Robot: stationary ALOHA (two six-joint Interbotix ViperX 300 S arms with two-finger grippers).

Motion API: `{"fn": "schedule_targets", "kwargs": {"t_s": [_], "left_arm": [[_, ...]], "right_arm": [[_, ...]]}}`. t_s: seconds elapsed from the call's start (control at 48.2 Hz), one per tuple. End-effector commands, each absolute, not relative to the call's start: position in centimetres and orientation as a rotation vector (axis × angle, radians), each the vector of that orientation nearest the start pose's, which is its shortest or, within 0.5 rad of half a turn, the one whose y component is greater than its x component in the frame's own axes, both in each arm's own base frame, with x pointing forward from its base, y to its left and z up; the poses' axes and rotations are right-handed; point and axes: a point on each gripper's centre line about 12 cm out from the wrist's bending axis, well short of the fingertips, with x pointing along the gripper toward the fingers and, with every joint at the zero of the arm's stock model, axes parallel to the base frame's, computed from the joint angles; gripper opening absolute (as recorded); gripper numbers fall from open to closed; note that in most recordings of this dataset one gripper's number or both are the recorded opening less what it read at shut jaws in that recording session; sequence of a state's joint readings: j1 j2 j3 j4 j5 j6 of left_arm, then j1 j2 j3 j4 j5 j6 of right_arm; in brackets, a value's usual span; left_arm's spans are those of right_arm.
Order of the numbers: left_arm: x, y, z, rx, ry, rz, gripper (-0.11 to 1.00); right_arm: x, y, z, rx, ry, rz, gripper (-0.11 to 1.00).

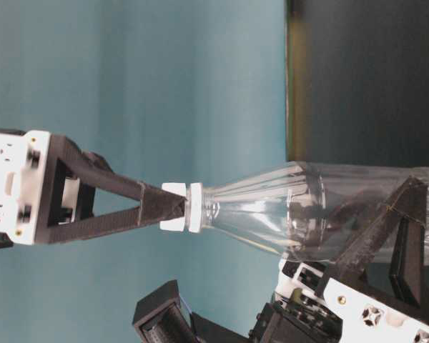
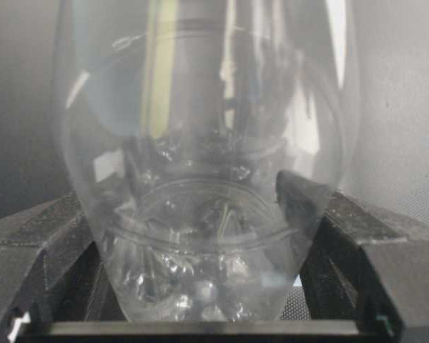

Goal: Open the bottle cap by holding the bottle with the left arm and twisting the cap with the right arm.

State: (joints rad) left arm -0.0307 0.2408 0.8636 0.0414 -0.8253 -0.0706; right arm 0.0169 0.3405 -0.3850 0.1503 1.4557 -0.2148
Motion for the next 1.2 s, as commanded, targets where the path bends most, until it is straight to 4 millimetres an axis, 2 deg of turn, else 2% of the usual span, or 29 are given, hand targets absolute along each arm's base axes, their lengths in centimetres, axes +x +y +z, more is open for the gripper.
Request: {"fn": "schedule_targets", "kwargs": {"t_s": [0.0, 0.332, 1.184], "left_arm": [[37.91, -1.67, 10.63, -0.042, 0.27, -0.06, 0.81], [37.85, -1.96, 10.59, -0.041, 0.272, -0.068, 0.81], [37.8, -2.07, 10.57, -0.04, 0.272, -0.071, 0.81]], "right_arm": [[47.46, 2.45, 29.14, -0.153, 1.368, 0.339, 0.38], [47.53, 2.38, 29.23, -0.38, 1.309, 0.522, 0.38], [47.53, 2.74, 29.42, -0.394, 1.284, 0.526, 0.38]]}}
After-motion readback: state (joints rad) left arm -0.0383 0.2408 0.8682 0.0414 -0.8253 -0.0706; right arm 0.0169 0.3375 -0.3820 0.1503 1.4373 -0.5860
